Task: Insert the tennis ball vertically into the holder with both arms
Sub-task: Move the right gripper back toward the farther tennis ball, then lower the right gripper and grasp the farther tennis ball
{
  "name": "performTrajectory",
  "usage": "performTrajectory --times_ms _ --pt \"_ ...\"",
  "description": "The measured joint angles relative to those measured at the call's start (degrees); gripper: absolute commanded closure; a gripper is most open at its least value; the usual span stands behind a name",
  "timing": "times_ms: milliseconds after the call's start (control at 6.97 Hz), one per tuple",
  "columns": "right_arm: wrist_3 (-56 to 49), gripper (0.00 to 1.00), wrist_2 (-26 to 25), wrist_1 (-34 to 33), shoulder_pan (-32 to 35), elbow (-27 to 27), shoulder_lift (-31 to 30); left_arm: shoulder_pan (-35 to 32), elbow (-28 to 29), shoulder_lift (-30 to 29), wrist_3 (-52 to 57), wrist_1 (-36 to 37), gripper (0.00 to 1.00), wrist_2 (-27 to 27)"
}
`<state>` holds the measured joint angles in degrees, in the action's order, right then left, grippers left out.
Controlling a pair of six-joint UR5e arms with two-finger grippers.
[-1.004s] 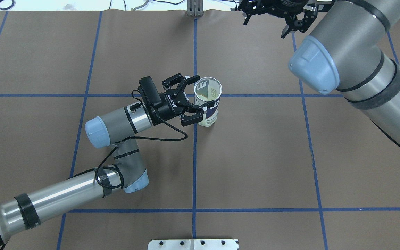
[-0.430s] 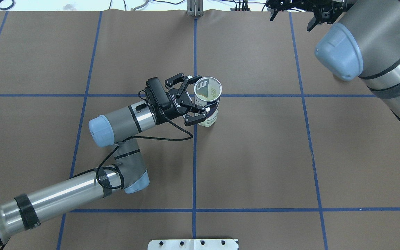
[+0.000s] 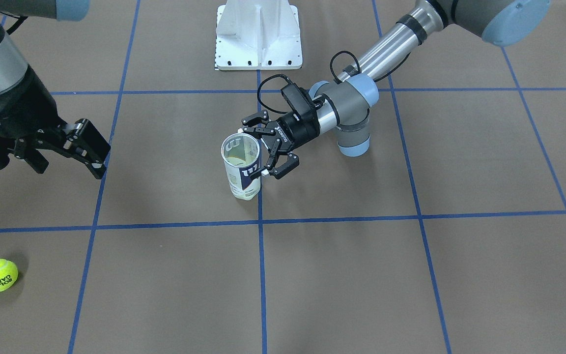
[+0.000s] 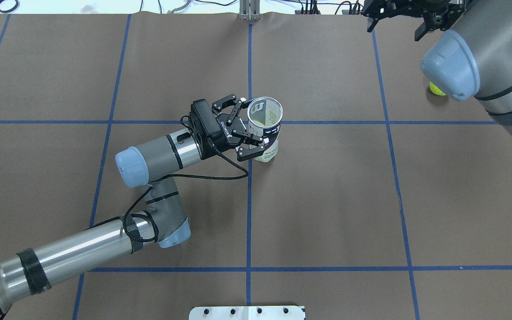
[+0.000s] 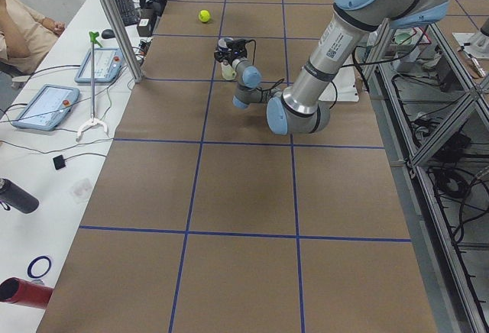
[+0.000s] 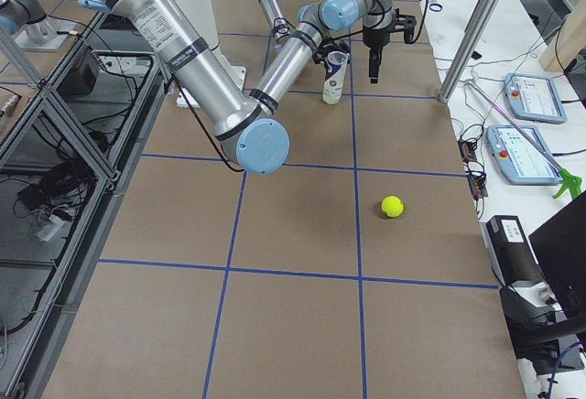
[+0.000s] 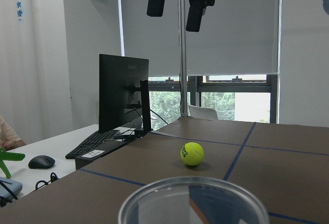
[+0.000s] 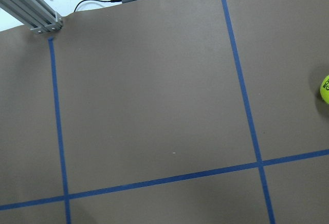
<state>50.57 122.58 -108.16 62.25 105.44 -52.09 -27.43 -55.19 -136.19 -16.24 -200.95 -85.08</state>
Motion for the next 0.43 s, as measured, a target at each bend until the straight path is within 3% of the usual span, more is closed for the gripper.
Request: performTrajectory --times_ms 430 --pt "-11.9 0.01 0.8 11.7 3.0 -4.2 -10.8 0.4 0.0 0.0 1.2 0.6 0.0 0.0"
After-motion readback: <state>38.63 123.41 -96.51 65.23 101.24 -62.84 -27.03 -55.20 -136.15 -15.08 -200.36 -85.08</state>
